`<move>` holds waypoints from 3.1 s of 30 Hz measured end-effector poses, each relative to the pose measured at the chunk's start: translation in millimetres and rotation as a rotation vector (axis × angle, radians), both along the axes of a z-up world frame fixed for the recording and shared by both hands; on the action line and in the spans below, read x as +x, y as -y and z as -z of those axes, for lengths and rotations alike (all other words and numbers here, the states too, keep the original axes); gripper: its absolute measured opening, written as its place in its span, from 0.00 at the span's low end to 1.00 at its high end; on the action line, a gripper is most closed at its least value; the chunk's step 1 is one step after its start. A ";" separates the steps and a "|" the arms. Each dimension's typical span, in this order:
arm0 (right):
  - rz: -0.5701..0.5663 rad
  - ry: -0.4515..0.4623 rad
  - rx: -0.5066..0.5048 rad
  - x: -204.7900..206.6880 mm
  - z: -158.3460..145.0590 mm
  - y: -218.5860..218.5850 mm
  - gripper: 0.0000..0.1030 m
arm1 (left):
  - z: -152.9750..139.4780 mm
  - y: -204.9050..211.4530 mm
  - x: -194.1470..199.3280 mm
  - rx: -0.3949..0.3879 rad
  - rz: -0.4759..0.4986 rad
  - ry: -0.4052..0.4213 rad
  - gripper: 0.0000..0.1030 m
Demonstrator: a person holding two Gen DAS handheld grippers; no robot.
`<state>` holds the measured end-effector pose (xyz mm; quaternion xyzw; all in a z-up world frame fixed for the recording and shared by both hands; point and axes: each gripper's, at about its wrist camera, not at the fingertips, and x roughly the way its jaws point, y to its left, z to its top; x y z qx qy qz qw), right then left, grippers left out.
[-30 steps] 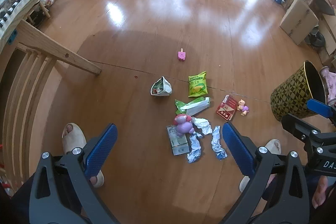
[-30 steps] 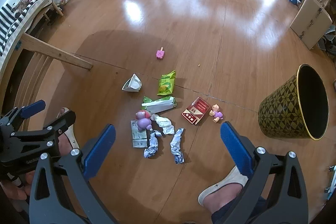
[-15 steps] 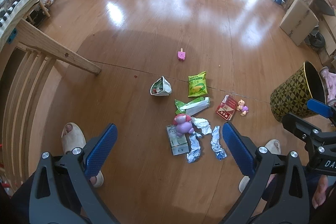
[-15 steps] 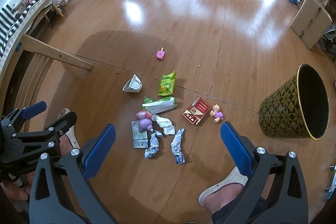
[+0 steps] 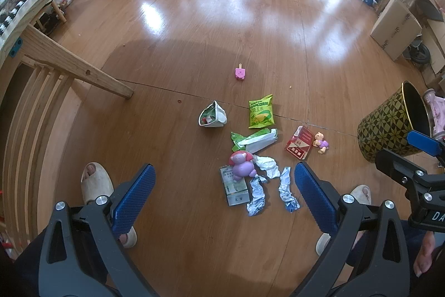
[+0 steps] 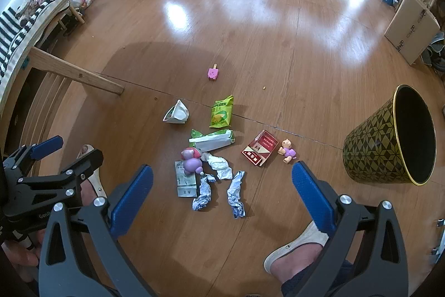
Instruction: Collect trash
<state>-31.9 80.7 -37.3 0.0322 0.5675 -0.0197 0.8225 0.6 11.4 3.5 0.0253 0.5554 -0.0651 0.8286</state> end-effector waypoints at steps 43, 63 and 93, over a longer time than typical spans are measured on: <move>0.074 -0.350 0.213 197.9 323.5 18.4 0.23 | 315.8 2.8 190.8 -0.091 -0.121 -0.196 0.66; 0.010 -0.062 0.102 15.2 -7.0 58.0 0.20 | 30.9 46.9 51.4 -0.030 0.178 -0.046 0.60; 0.578 0.031 0.066 -53.6 -58.2 390.6 0.20 | 0.4 378.9 28.8 -0.166 0.546 -0.052 0.62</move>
